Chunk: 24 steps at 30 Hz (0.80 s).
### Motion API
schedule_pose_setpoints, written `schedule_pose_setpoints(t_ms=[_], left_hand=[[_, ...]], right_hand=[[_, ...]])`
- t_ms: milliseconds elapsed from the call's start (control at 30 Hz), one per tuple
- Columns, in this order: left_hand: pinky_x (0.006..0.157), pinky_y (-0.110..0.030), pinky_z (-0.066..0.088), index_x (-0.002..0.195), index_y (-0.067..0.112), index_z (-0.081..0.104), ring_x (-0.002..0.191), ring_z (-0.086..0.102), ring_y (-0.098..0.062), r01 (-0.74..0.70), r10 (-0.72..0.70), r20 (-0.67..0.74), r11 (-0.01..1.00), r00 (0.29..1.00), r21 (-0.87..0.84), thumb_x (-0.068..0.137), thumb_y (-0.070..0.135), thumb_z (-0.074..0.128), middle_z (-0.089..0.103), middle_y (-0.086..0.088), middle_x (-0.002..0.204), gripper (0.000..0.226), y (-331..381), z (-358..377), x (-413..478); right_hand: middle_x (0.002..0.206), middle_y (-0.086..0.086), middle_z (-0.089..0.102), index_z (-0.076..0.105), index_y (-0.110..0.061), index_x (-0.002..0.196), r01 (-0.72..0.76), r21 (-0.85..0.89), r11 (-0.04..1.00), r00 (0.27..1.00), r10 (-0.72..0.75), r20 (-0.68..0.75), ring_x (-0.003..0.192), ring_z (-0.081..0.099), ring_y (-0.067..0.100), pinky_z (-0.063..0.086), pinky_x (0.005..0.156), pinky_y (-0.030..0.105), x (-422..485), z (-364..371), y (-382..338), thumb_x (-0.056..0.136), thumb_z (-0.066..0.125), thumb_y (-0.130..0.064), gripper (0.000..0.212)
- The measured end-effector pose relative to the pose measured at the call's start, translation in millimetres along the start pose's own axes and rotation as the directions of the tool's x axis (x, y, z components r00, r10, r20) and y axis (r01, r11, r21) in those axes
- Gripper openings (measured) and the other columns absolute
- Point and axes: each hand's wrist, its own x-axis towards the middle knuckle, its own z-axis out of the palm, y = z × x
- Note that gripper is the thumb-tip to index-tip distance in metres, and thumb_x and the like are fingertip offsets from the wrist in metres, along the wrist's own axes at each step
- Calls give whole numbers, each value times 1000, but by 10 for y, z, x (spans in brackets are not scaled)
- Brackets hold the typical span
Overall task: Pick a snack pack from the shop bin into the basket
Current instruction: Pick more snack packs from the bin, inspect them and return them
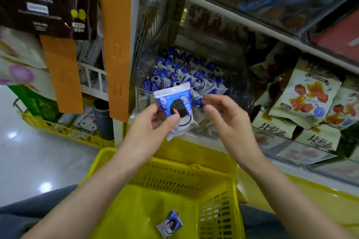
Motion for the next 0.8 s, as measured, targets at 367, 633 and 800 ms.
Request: schedule_pose_setpoints(t_ms=[367, 633, 800], left_hand=[[68, -4, 46, 93, 30, 59, 82, 62, 11, 15, -23, -44, 984, 999, -180, 89, 19, 57, 69, 27, 81, 12, 121, -127, 183], [67, -6, 47, 92, 28, 59, 78, 64, 8, 17, -33, -71, 977, 997, -210, 88, 18, 59, 70, 19, 80, 11, 97, -141, 268], [66, -5, 47, 95, 29, 58, 81, 63, 11, 48, -59, -46, 977, 997, -210, 88, 21, 58, 69, 21, 82, 11, 89, -128, 230]], right_hand=[[132, 22, 45, 39, 6, 129, -396, -739, 546, 821, 570, -19, 121, 44, 32, 36, 83, 29, 1100, -45, 457, 96, 46, -32, 51], [57, 2, 39, 41, -4, 71, -470, -740, 481, 797, 592, -121, 49, 37, 10, 29, 31, 15, 1267, 34, 564, 93, 54, -27, 35], [58, 1, 45, 46, -11, 60, -420, -737, 529, 849, 517, -113, 56, 48, 14, 32, 46, 23, 1262, 21, 533, 85, 65, -20, 33]])
